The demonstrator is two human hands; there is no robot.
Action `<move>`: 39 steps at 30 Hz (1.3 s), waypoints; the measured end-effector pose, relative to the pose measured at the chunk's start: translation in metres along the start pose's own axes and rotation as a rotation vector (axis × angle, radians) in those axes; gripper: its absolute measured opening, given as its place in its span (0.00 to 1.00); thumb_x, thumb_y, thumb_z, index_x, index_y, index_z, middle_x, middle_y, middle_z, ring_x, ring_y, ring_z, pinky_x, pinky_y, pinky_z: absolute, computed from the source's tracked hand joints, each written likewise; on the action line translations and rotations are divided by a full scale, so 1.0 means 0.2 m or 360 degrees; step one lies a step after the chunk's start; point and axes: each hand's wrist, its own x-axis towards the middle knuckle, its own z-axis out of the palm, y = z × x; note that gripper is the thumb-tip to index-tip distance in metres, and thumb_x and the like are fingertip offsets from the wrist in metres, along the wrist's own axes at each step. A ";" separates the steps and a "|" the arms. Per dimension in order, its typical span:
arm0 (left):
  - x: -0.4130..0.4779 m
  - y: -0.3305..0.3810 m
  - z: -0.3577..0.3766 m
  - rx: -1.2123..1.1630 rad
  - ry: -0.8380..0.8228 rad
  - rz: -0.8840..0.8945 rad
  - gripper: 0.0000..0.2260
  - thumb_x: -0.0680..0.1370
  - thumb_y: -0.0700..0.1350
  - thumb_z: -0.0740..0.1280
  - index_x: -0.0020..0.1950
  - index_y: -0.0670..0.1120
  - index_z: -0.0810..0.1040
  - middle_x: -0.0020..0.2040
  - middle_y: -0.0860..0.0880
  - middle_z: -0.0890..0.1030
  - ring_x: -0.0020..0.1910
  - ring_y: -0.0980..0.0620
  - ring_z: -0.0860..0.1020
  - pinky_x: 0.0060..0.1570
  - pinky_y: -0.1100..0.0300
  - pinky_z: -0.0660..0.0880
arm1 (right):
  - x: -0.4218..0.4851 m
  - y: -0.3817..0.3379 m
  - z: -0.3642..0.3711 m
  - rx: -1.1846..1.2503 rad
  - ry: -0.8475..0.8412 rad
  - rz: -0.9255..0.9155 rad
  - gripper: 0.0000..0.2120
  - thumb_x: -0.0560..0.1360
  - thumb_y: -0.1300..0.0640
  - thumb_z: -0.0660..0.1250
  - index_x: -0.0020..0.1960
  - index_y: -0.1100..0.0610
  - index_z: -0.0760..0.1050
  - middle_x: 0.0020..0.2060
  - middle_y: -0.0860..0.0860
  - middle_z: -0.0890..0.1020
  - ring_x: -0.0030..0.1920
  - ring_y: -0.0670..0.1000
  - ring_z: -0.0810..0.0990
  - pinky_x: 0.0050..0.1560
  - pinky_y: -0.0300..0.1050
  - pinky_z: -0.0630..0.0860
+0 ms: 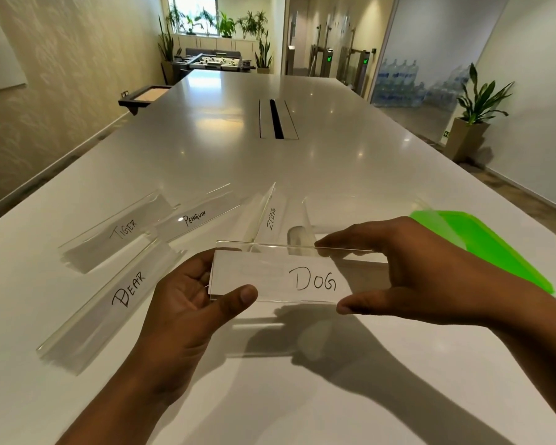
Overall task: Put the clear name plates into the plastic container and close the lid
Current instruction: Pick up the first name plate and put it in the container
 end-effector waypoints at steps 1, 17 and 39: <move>0.00 0.00 0.00 -0.0003 0.0002 0.0002 0.29 0.61 0.55 0.82 0.60 0.51 0.81 0.57 0.44 0.85 0.55 0.42 0.84 0.50 0.57 0.80 | 0.00 0.00 0.00 0.0002 0.0004 0.0000 0.35 0.62 0.36 0.74 0.67 0.43 0.72 0.57 0.33 0.78 0.56 0.31 0.75 0.55 0.29 0.72; 0.09 -0.05 -0.02 0.0251 0.0204 0.0109 0.29 0.67 0.72 0.67 0.65 0.62 0.74 0.60 0.56 0.83 0.59 0.52 0.81 0.59 0.51 0.76 | 0.01 0.07 -0.07 -0.0120 0.0195 0.0067 0.33 0.60 0.40 0.77 0.63 0.44 0.74 0.55 0.38 0.82 0.52 0.37 0.79 0.51 0.39 0.78; 0.15 -0.44 -0.21 0.2093 -0.0129 0.0103 0.21 0.83 0.53 0.53 0.76 0.56 0.62 0.77 0.61 0.55 0.75 0.65 0.47 0.73 0.64 0.42 | 0.28 0.65 -0.17 -0.0772 0.0010 0.0417 0.31 0.58 0.44 0.78 0.58 0.41 0.72 0.52 0.43 0.82 0.45 0.50 0.78 0.39 0.45 0.77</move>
